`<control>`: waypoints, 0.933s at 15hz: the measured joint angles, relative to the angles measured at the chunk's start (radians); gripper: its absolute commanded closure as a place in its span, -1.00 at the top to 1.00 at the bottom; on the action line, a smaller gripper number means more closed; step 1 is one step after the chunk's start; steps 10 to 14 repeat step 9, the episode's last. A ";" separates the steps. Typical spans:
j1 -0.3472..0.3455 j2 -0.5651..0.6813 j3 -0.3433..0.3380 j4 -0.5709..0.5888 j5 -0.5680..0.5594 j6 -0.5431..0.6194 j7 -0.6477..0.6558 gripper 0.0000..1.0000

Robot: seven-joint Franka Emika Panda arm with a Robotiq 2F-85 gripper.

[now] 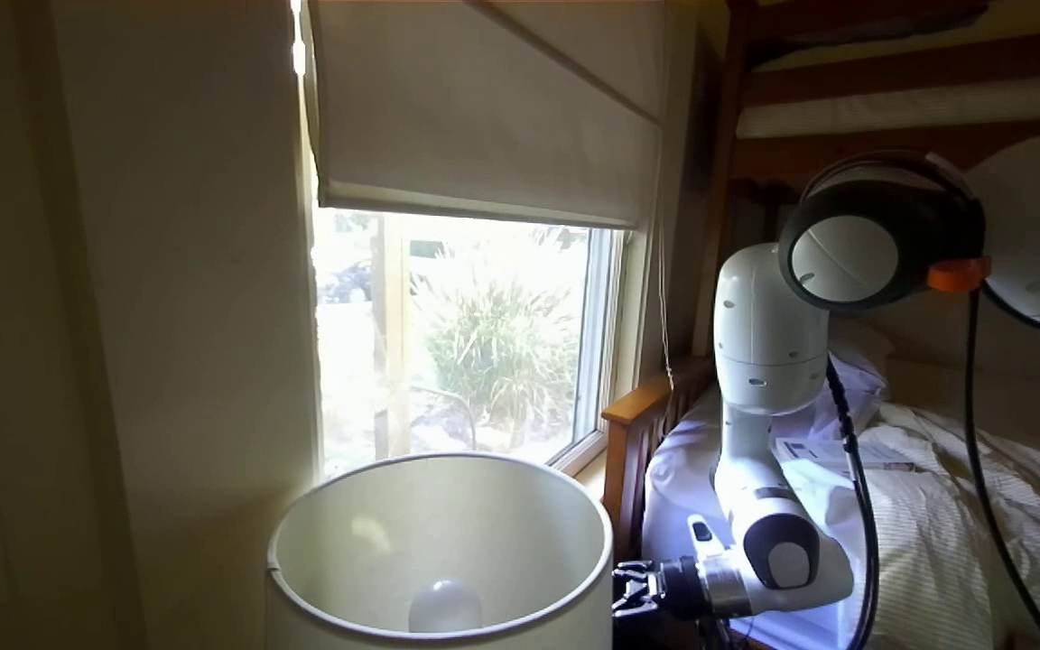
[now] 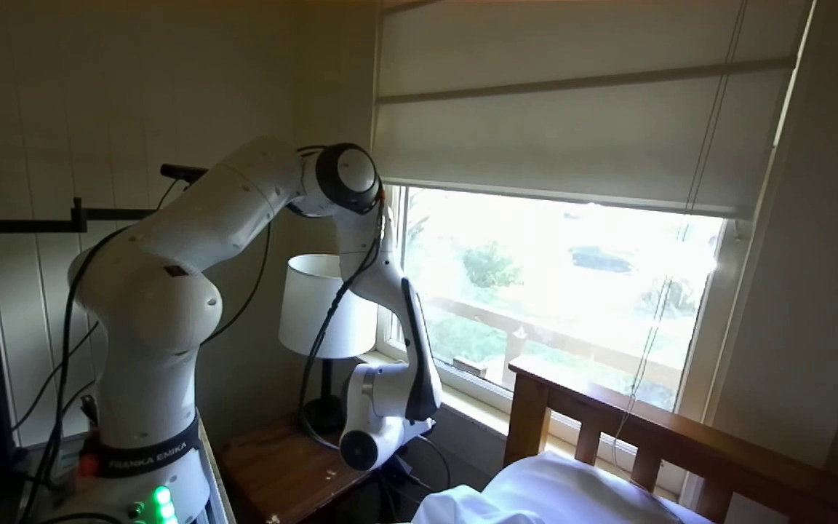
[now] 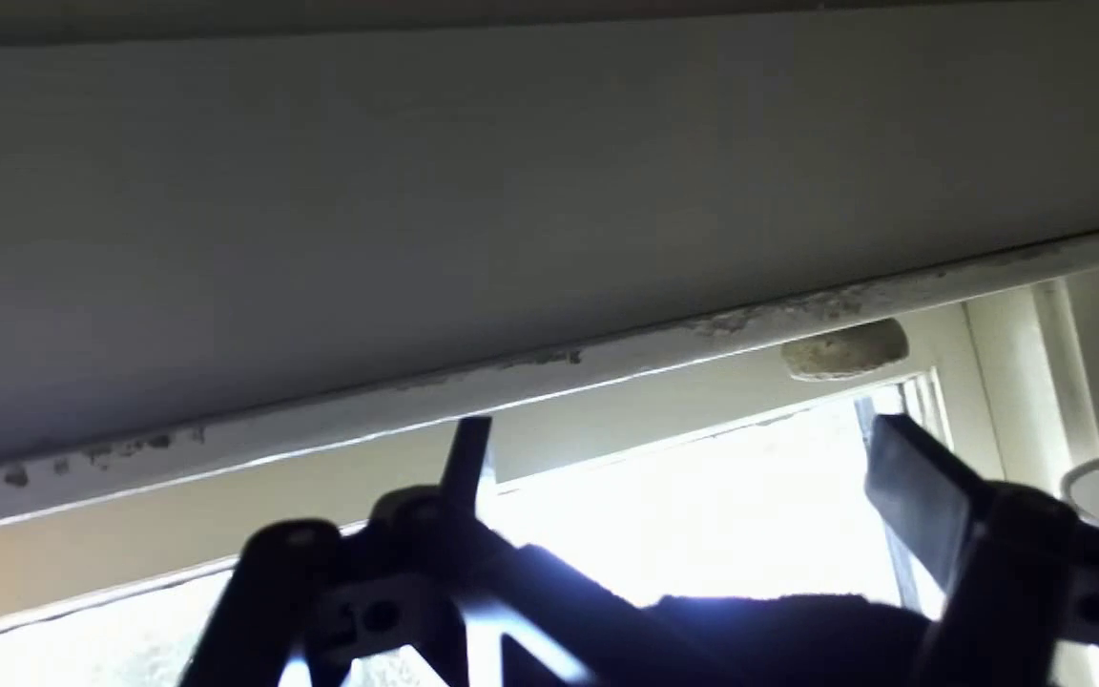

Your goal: Move the brown table to the right

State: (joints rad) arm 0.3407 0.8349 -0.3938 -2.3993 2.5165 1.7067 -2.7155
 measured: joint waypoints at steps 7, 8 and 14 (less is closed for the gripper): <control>0.113 -0.015 -0.141 0.001 0.000 0.056 0.010 1.00; 0.114 -0.014 -0.138 0.001 0.000 0.056 0.010 1.00; 0.114 -0.014 -0.136 0.001 0.000 0.056 0.010 1.00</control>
